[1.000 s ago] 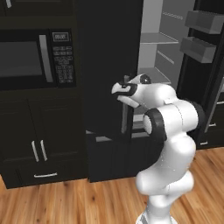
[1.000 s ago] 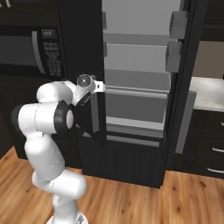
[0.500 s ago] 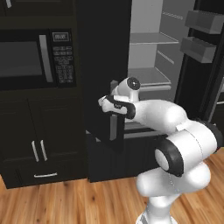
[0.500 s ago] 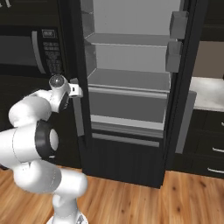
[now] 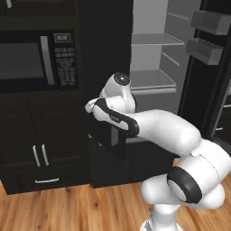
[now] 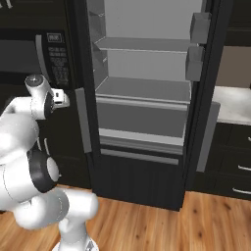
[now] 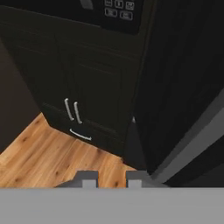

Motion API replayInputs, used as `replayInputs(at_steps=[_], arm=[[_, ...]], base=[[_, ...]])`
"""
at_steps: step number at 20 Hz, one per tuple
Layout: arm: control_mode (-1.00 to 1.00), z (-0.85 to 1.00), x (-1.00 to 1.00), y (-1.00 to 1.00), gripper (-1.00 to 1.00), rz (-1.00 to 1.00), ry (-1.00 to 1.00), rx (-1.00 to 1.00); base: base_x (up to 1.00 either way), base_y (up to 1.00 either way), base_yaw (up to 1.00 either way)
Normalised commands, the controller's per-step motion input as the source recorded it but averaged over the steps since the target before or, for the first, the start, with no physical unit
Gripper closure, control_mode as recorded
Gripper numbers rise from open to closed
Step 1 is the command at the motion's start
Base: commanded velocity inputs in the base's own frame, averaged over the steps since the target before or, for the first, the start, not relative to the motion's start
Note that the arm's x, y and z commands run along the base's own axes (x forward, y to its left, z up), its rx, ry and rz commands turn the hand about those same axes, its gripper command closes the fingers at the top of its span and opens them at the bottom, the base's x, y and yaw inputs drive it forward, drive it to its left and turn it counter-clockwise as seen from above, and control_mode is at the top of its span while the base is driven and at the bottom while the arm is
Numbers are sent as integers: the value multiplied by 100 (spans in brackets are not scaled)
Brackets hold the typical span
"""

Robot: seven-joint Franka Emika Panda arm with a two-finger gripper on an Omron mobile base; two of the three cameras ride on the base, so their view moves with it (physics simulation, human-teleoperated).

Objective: Place one of the steaks on the plate and the other in the bowl. Then place the bowl in the fridge.

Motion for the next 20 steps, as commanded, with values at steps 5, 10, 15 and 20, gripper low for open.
replayInputs(at_steps=[5, 10, 15, 20], arm=[[-100, 13, -89, -58, -100, 0, -23, 0], [-100, 0, -71, -98, -100, 0, -22, 0], [-100, 1, -16, -100, -100, 0, -7, 1], [-100, 29, -3, -95, -100, 1, 0, 4]], base=[[0, 0, 0], [0, 0, 0], [0, 0, 0], [0, 0, 0]])
